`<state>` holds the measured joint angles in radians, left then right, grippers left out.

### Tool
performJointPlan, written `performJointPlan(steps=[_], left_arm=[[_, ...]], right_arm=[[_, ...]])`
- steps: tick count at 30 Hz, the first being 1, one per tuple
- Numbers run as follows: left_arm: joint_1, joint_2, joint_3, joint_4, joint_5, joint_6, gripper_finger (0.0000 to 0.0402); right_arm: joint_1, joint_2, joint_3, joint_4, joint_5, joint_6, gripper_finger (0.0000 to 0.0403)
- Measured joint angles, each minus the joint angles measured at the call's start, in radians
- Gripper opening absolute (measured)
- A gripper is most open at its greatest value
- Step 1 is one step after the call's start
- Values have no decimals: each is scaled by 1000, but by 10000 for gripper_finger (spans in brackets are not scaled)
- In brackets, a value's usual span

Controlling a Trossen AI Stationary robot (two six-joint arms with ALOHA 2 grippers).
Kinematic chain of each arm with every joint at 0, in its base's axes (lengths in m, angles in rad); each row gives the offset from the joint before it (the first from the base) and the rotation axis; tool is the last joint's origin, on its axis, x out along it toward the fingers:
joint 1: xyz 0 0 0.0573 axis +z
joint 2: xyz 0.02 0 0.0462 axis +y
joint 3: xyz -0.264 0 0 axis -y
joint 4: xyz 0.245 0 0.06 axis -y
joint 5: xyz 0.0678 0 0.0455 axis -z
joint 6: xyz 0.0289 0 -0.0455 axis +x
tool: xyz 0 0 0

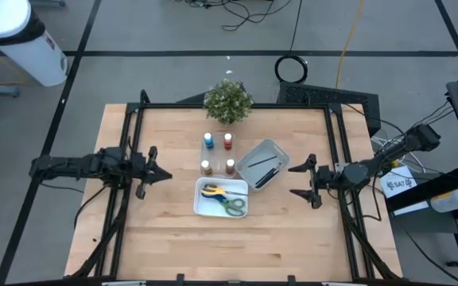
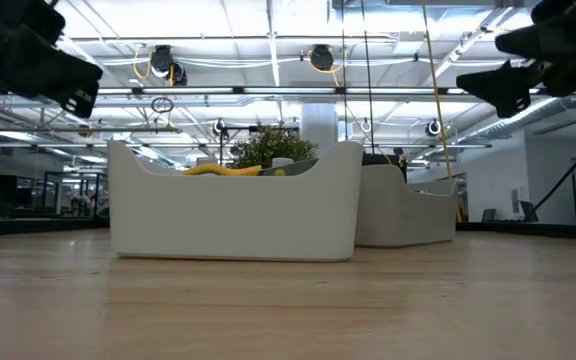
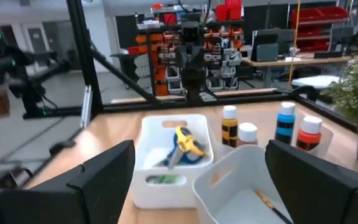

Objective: Pick & Place Paint Supplies
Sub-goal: Return to Home Position

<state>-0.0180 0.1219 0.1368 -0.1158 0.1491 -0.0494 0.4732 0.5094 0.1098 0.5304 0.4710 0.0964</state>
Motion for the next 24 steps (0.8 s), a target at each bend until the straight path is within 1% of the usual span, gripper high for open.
performJointPlan(steps=[3,6,9,12,15,18,24], left_arm=[[53,0,0,-1,49,-32,31],[94,0,0,-1,89,-39,31],[127,0,0,-3,90,-55,31],[150,1,0,-18,100,-69,31],[171,1,0,-22,168,-69,31],[192,1,0,-23,222,-68,31],[222,1,0,-11,215,-47,31]], right_arm=[[0,-44,-37,-5,3,-63,344],[-1,-128,-58,-11,25,-120,345],[-1,-225,-56,-82,27,-179,342],[-1,-326,-36,-227,26,-200,341],[-1,-420,-16,-442,20,-151,344],[-1,-502,-7,-525,-49,-109,345],[-2,-498,-16,-547,-156,-116,341]])
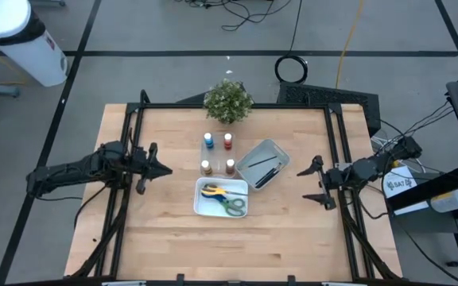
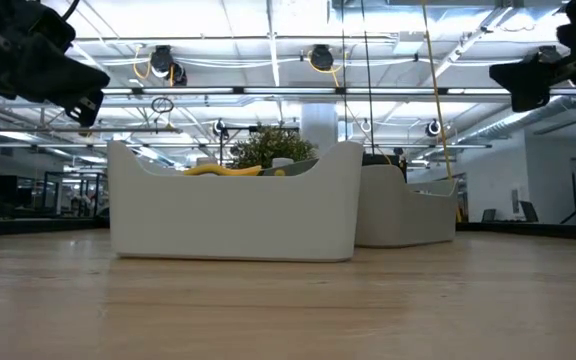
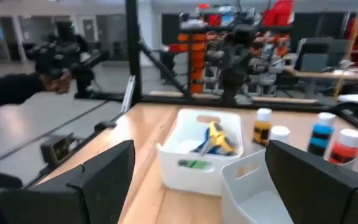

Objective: Pick & Place Paint Supplies
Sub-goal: Return to Home Position

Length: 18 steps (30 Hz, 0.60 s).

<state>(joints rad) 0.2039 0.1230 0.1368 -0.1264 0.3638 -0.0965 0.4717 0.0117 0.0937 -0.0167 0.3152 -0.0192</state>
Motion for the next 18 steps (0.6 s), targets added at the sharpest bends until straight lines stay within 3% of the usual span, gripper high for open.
performJointPlan(steps=[18], left_arm=[[0,1,0,3,-6,-14,31]], right_arm=[[1,3,-6,106,-29,-20,345]])
